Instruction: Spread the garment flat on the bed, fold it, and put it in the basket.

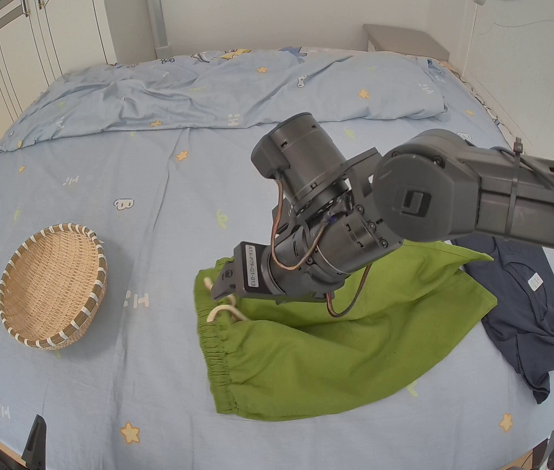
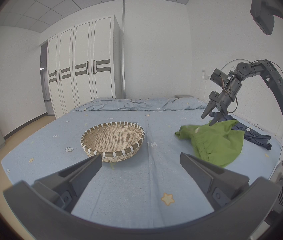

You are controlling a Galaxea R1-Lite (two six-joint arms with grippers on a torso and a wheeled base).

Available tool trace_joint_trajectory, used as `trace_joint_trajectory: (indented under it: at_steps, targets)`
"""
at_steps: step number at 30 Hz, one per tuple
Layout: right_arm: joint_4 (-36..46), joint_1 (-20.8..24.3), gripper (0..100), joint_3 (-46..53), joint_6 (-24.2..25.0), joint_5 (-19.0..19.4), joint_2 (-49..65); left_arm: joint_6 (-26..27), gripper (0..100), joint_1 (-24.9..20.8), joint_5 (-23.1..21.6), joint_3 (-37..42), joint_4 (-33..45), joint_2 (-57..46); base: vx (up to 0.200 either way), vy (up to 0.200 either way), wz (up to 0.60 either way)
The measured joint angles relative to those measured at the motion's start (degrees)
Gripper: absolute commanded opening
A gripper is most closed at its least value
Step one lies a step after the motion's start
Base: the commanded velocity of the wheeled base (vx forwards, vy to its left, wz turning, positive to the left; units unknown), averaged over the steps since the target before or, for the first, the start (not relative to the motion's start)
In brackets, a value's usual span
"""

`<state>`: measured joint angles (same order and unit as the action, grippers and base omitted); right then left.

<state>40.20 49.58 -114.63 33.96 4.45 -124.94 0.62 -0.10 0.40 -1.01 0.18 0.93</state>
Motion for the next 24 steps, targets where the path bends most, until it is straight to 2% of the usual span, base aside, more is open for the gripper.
trace_joint_trajectory:
  at_steps: [8, 14, 19, 24]
  targets:
    - [5.0, -0.6, 100, 0.0, -2.0, 0.1, -1.3, 0.0, 100, 0.0, 0.0, 0.0, 0.0, 0.0, 0.000, 0.000, 0.00]
    - [9.7, -4.7, 100, 0.0, -1.9, 1.8, 1.1, 0.1, 100, 0.0, 0.0, 0.0, 0.0, 0.0, 0.000, 0.000, 0.00]
    - [10.9, -11.6, 100, 0.4, -2.0, 7.9, 8.2, 0.6, 100, 0.0, -0.2, 0.0, 0.0, 0.0, 0.000, 0.000, 0.00]
    - [7.8, -18.3, 100, 4.7, -2.2, 13.4, 16.9, 1.5, 100, 0.0, -0.6, 0.0, -0.2, 0.0, 0.000, 0.000, 0.00]
